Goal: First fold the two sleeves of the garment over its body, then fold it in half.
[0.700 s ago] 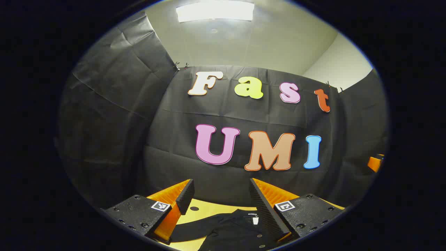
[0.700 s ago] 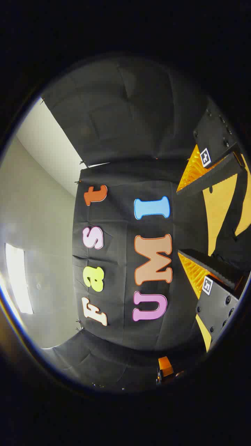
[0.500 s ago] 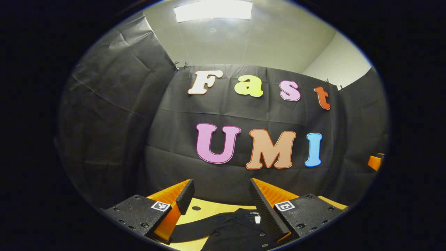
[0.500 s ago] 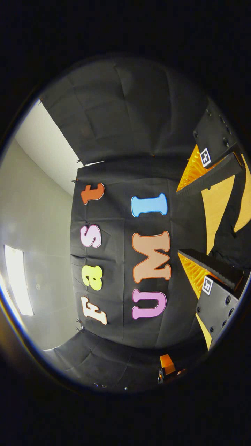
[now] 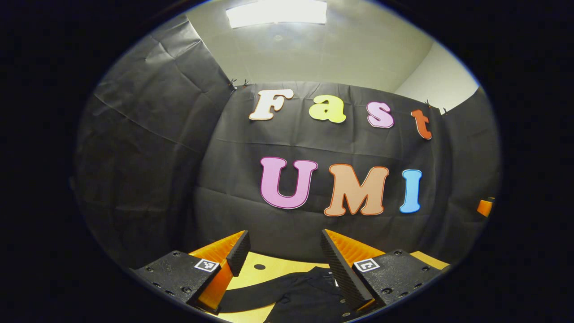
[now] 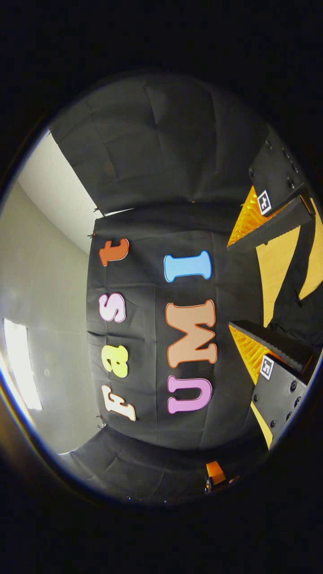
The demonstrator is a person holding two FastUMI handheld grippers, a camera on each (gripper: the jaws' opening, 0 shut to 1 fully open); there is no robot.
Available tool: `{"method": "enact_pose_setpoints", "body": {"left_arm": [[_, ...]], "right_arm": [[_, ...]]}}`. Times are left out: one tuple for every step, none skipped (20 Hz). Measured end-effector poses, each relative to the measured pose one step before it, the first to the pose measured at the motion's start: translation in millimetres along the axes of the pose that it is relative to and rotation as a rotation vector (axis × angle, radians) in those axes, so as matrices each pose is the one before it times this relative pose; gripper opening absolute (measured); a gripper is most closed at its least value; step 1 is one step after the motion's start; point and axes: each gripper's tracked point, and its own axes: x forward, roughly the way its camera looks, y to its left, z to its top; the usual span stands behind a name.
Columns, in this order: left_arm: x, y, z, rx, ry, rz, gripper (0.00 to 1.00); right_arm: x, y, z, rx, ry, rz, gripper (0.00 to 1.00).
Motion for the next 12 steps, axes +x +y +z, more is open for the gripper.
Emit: {"method": "enact_pose_setpoints", "body": {"left_arm": [[-0.47,1.1,-0.58,0.00341,0.00234,-0.0005,0.92],[1.59,-1.2,0.29,0.00278,0.00303,-0.00172,0.92],[0.22,-1.78,0.26,0.00096,0.00131,-0.00273,0.92],[0.12,-1.86,-0.32,-0.00061,0.00011,-0.00508,0.92],[0.08,-0.43,-0.7,0.00047,0.0028,-0.00223,0.92],[0.38,2.86,-1.02,0.00318,0.00145,0.0094,0.92],[-0.58,2.47,0.32,0.00157,-0.00075,0.00908,0.93],[-1.44,1.13,-0.74,-0.00275,0.00123,0.00452,0.93],[0.67,1.5,0.6,-0.00458,0.00216,0.00428,0.92],[0.3,2.07,-2.0,-0.00386,0.0045,0.00195,0.92],[-0.14,1.03,-1.61,-0.00189,0.00477,0.00217,0.92],[0.07,0.76,-1.55,-0.00074,0.00517,0.0017,0.92]], "right_arm": [[-0.42,-1.52,-1.22,-0.00163,0.00646,-0.00495,0.99],[-0.65,-1.19,-2.95,-0.00148,0.00724,-0.003,0.99],[-1.15,-0.62,-0.4,-0.00077,0.00309,0.00032,0.94],[-0.88,-1.06,-0.49,-0.00284,0.00112,-0.00156,0.94],[-0.16,-1.45,-1.45,-0.00528,0.00395,-0.00367,0.97],[-0.14,-0.06,-4.1,-0.00652,0.0102,0.00113,0.97],[-0.18,-0.43,-5.17,-0.00446,0.01576,0.00218,0.96],[1.3,-1.43,-4.26,-0.00186,0.01711,0.00197,0.96],[0.38,-1.24,-4.1,0.00279,0.01671,-0.00149,0.97],[-0.08,-2.16,-3.91,0.00625,0.01226,-0.00104,0.97],[-0.05,-0.74,-1.59,0.00794,0.00704,0.0004,0.97],[-0.55,-0.37,-1.31,0.00692,0.00351,-0.00024,0.97]]}}
